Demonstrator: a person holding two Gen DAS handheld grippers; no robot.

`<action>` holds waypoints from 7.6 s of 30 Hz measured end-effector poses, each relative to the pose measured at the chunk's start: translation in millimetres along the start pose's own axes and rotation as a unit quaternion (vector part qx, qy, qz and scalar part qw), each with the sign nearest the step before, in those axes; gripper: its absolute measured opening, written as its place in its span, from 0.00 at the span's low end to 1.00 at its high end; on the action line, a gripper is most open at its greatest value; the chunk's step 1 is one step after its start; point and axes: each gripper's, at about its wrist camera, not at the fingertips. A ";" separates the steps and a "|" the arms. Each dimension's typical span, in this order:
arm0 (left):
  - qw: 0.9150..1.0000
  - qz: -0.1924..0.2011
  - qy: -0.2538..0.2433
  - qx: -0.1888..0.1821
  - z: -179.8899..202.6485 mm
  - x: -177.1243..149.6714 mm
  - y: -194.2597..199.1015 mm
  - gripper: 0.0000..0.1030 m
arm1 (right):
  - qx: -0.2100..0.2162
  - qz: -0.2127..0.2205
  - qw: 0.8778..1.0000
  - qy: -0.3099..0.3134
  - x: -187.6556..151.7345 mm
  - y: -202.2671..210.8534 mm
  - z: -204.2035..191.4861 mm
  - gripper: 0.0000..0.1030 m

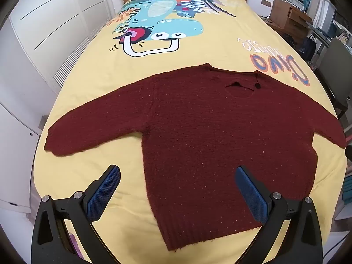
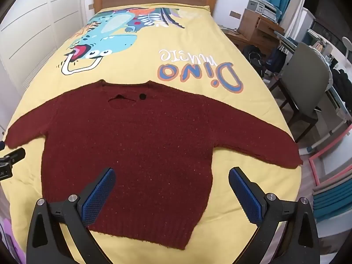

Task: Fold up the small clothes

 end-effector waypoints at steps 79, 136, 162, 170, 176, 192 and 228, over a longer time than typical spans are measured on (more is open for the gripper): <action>0.999 -0.009 -0.025 0.031 3.8 -4.8 -10.3 0.99 | -0.008 -0.026 1.000 0.012 -2.9 -5.6 -2.5 0.99; 0.996 -0.076 -0.037 0.038 10.5 73.8 -105.8 0.99 | 0.029 -0.079 0.902 -0.423 1.0 -230.9 353.9 0.99; 0.996 -0.078 -0.028 0.016 -20.2 67.1 -117.5 0.99 | 0.051 0.072 0.965 -0.247 102.7 -79.3 273.1 0.13; 0.997 -0.070 -0.025 0.016 -33.5 71.6 -115.8 0.99 | 0.092 0.102 0.981 -0.139 160.0 -37.4 150.8 0.14; 0.997 -0.070 -0.024 0.015 -41.4 74.6 -119.1 0.99 | 0.123 0.059 0.988 -0.071 171.7 -66.2 63.2 0.14; 0.996 -0.086 -0.025 0.019 -44.5 74.7 -133.2 0.99 | 0.125 -0.109 0.986 0.020 109.8 -190.6 -47.1 0.17; 0.935 -0.034 -0.353 -0.022 240.3 116.4 -121.9 0.99 | 0.056 -0.131 0.985 -0.101 30.4 -171.0 95.4 0.79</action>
Point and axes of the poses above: each gripper's, at about its wrist camera, not at the fingertips, and y roughly against the way its jaws point, z to its right, x to its top, and after that the axes turned 12 degrees about -z, right-handed
